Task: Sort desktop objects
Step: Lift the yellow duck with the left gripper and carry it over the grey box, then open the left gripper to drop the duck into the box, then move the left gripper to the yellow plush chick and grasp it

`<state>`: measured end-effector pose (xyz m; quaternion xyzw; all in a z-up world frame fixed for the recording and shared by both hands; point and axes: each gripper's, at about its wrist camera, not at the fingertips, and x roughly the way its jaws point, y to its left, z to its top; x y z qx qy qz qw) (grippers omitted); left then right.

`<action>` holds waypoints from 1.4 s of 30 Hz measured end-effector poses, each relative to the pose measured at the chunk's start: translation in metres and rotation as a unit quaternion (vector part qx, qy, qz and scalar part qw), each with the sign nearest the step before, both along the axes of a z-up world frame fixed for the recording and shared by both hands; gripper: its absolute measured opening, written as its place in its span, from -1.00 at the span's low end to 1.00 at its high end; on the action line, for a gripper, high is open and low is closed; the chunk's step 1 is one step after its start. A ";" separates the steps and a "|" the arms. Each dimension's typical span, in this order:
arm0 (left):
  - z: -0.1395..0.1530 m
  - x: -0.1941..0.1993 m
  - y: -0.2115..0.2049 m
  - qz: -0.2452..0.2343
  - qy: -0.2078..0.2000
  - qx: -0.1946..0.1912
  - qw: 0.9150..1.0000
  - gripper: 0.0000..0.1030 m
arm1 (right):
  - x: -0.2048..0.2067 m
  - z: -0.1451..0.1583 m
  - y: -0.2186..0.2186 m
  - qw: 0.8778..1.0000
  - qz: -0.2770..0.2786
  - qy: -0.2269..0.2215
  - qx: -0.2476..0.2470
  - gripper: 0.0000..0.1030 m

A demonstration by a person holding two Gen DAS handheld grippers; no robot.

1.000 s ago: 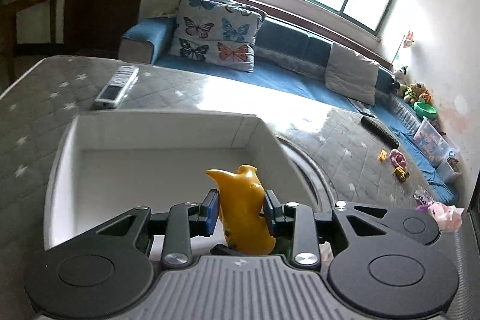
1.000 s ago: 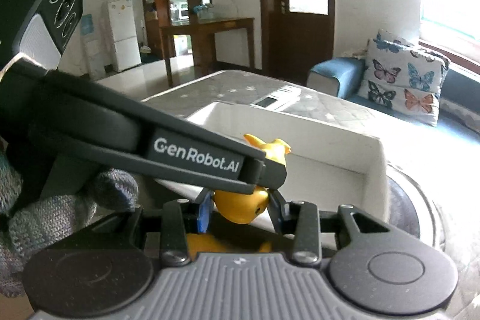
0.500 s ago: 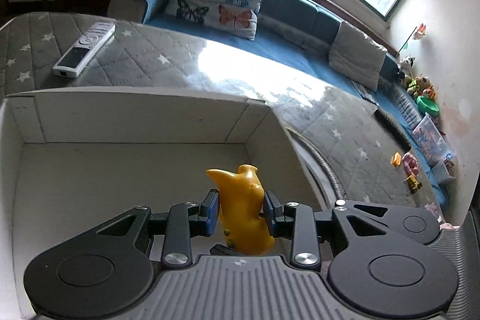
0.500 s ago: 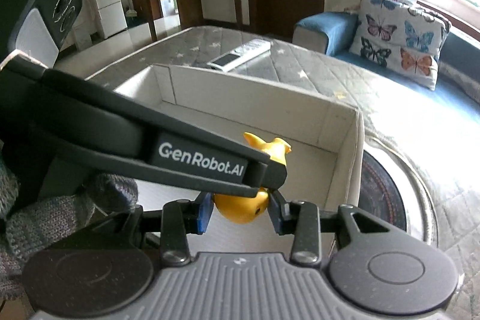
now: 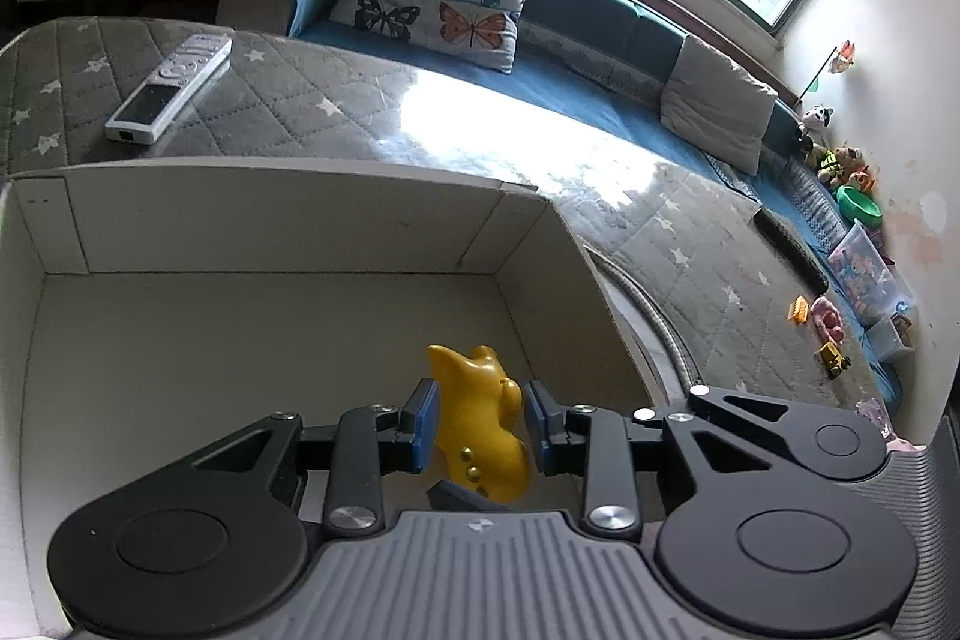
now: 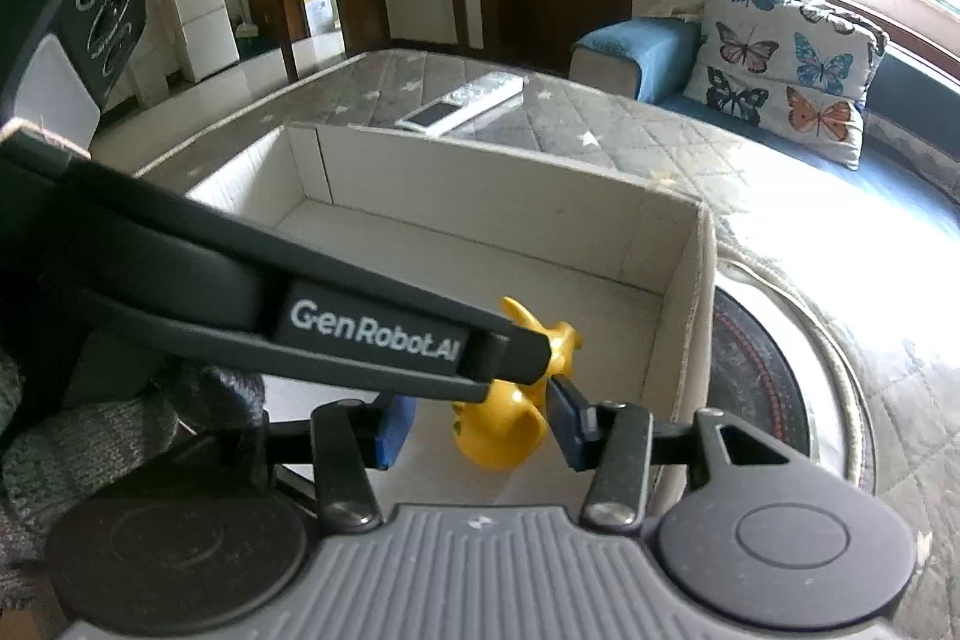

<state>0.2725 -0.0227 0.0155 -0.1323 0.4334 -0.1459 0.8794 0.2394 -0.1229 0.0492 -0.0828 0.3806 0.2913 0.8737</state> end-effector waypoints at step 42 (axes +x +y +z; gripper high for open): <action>0.016 -0.166 0.025 0.028 -0.077 0.027 0.996 -0.34 | -0.182 0.021 -0.030 0.996 0.042 -0.068 0.036 0.22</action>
